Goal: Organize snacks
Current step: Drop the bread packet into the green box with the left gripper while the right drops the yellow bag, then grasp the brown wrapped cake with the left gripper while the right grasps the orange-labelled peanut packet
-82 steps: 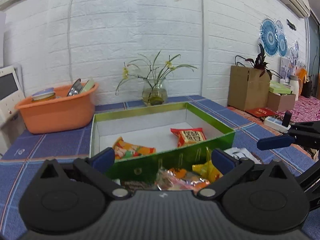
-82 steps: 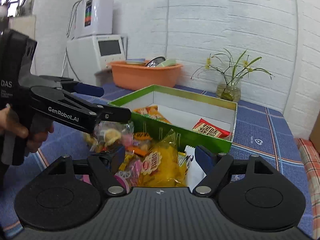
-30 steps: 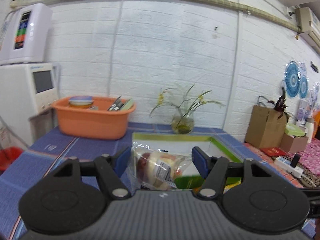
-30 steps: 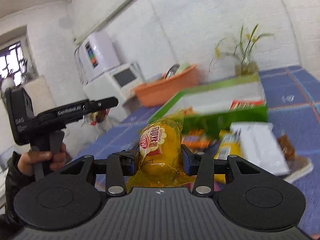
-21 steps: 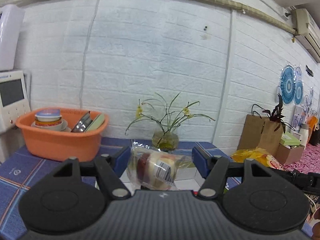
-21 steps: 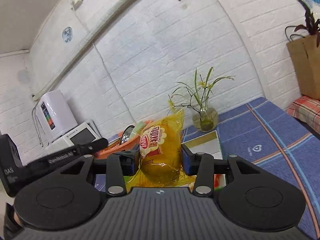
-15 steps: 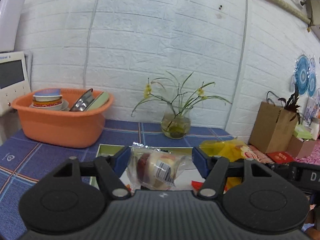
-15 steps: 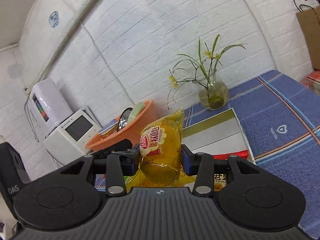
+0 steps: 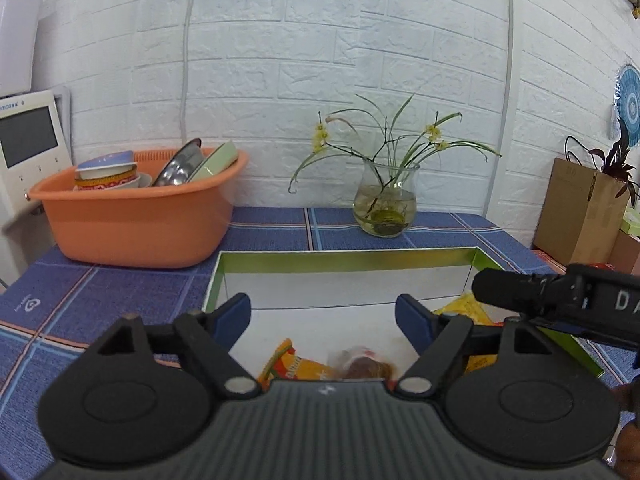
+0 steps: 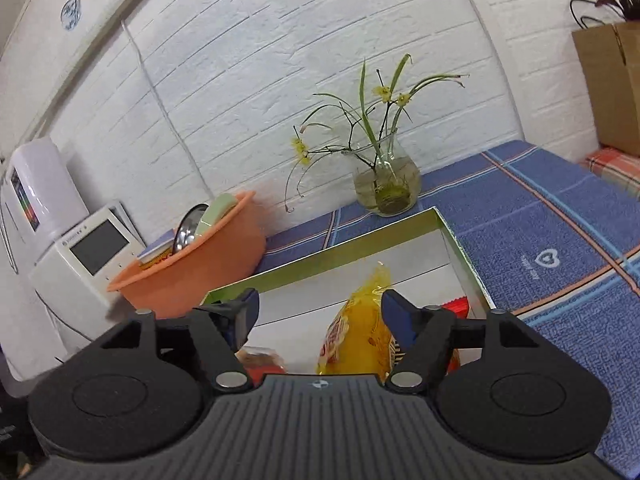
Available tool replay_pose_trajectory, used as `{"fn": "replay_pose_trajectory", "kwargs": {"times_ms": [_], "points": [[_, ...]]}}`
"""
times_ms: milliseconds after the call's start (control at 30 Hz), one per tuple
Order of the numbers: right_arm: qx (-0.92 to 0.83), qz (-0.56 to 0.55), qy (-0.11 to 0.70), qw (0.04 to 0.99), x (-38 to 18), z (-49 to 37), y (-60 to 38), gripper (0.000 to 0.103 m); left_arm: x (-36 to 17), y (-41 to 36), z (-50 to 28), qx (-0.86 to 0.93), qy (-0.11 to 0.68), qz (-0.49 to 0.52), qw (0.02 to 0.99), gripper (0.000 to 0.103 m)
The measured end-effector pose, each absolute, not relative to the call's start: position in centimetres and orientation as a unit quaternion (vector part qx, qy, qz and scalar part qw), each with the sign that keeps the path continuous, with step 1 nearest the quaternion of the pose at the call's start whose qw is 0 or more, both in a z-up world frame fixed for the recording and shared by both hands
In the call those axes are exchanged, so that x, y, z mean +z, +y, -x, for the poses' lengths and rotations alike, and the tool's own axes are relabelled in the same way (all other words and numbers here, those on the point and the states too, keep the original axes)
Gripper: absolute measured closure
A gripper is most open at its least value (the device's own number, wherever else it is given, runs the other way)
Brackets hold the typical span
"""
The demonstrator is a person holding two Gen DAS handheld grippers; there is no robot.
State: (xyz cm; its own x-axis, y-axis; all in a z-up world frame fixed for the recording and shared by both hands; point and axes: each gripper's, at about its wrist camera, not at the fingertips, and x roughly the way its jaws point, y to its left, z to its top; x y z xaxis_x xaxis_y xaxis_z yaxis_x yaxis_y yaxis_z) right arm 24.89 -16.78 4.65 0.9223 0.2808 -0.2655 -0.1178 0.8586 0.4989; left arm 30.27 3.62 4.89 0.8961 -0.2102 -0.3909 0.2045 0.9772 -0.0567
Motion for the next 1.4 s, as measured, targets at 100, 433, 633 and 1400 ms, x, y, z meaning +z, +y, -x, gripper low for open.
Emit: {"fn": "replay_pose_trajectory", "kwargs": {"times_ms": [100, 433, 633, 1400], "points": [[0.102, -0.232, 0.16, 0.954, 5.7, -24.1, -17.2, 0.0, 5.7, 4.0, -29.6, -0.102, 0.188, -0.002, 0.977, 0.02], [0.111, -0.205, 0.12, 0.965, 9.6, -20.9, -17.9, 0.0, 8.4, 7.0, -25.2, -0.092, 0.178, -0.031, 0.979, 0.001], [0.158, -0.148, 0.14, 0.966, 10.5, -19.8, -15.6, 0.0, 5.6, 8.4, -20.4, -0.057, 0.192, -0.037, 0.979, 0.001], [0.176, -0.053, 0.326, 0.927, 1.6, -21.2, -9.4, 0.0, -1.1, 8.6, -20.3, -0.15, 0.278, 0.016, 0.949, 0.022]]}}
